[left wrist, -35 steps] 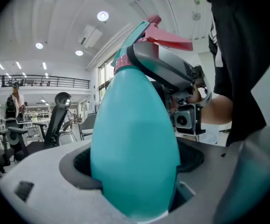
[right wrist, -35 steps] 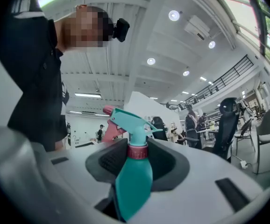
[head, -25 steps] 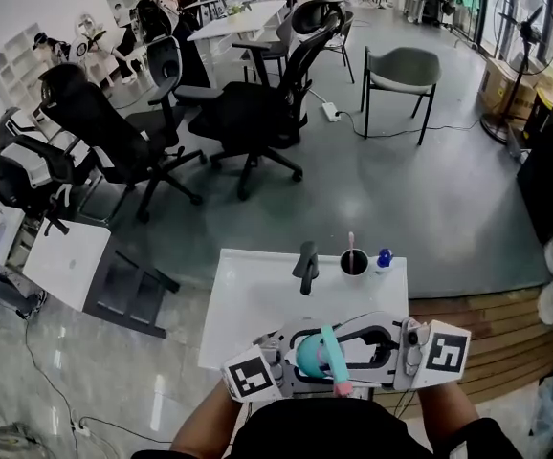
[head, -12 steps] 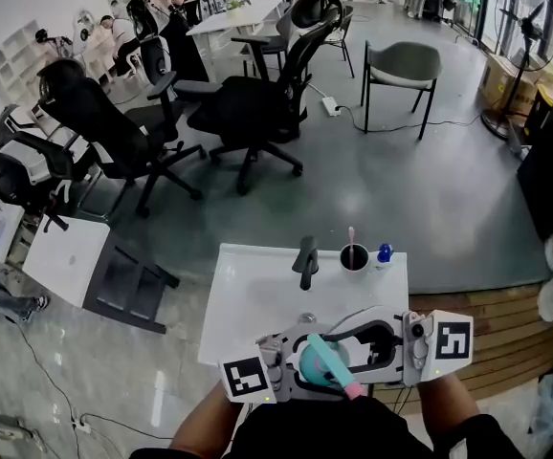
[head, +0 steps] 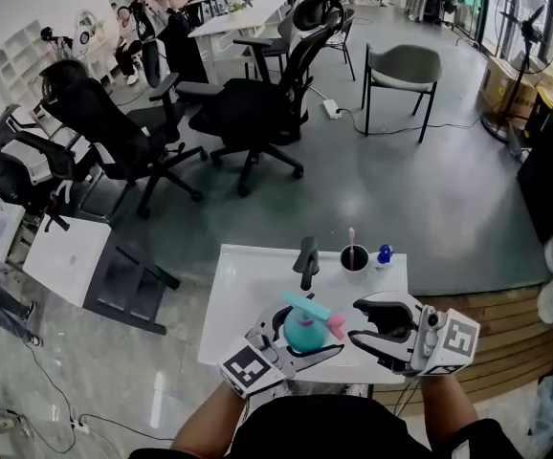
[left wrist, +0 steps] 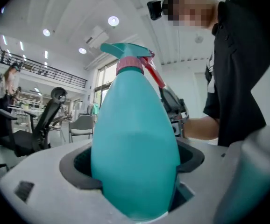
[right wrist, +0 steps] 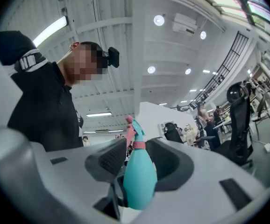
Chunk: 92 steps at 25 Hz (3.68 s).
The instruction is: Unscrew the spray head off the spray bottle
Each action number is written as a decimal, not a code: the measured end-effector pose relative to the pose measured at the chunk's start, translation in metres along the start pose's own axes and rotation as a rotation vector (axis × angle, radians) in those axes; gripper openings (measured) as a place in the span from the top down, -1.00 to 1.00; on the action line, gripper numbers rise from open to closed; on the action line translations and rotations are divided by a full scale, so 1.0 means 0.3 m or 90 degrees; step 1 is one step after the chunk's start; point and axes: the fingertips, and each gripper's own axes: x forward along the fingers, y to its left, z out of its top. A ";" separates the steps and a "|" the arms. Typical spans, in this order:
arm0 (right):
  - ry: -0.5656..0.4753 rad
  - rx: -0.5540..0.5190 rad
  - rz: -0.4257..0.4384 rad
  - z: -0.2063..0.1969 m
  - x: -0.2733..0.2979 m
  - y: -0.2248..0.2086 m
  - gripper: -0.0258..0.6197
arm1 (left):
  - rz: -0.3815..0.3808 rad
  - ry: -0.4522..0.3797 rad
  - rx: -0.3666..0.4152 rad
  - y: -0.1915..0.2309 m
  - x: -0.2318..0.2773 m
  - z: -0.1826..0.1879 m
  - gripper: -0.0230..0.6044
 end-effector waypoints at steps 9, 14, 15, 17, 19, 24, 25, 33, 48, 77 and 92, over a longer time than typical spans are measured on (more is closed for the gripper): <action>0.065 -0.059 -0.065 -0.046 0.065 0.060 0.50 | 0.192 0.066 0.034 0.193 -0.034 -0.118 -0.50; 0.114 -0.085 -0.119 -0.106 0.146 0.042 0.50 | 0.230 0.073 0.038 0.213 -0.035 -0.130 -0.50; 0.119 -0.083 -0.126 -0.115 0.157 0.040 0.50 | 0.234 0.072 0.035 0.213 -0.035 -0.132 -0.50; 0.134 -0.080 -0.148 -0.136 0.168 0.031 0.50 | 0.237 0.072 0.035 0.210 -0.035 -0.137 -0.50; 0.142 -0.073 -0.173 -0.148 0.170 0.015 0.49 | 0.238 0.071 0.040 0.202 -0.036 -0.137 -0.50; 0.108 -0.105 -0.202 -0.122 0.174 -0.028 0.36 | 0.232 0.078 0.077 0.175 -0.027 -0.128 -0.50; 0.107 -0.108 -0.203 -0.119 0.174 -0.031 0.35 | 0.230 0.080 0.087 0.168 -0.023 -0.125 -0.50; 0.107 -0.104 -0.210 -0.121 0.177 -0.029 0.34 | 0.222 0.104 0.141 0.131 0.001 -0.145 -0.50; 0.119 -0.106 -0.211 -0.129 0.172 -0.057 0.45 | 0.205 0.115 0.153 0.120 0.017 -0.193 -0.50; 0.168 -0.082 0.173 -0.104 0.131 0.195 0.44 | -0.167 -0.016 0.120 -0.201 0.009 -0.031 -0.50; 0.126 -0.065 -0.094 -0.137 0.189 0.030 0.28 | 0.138 0.037 0.141 0.083 0.003 -0.097 -0.50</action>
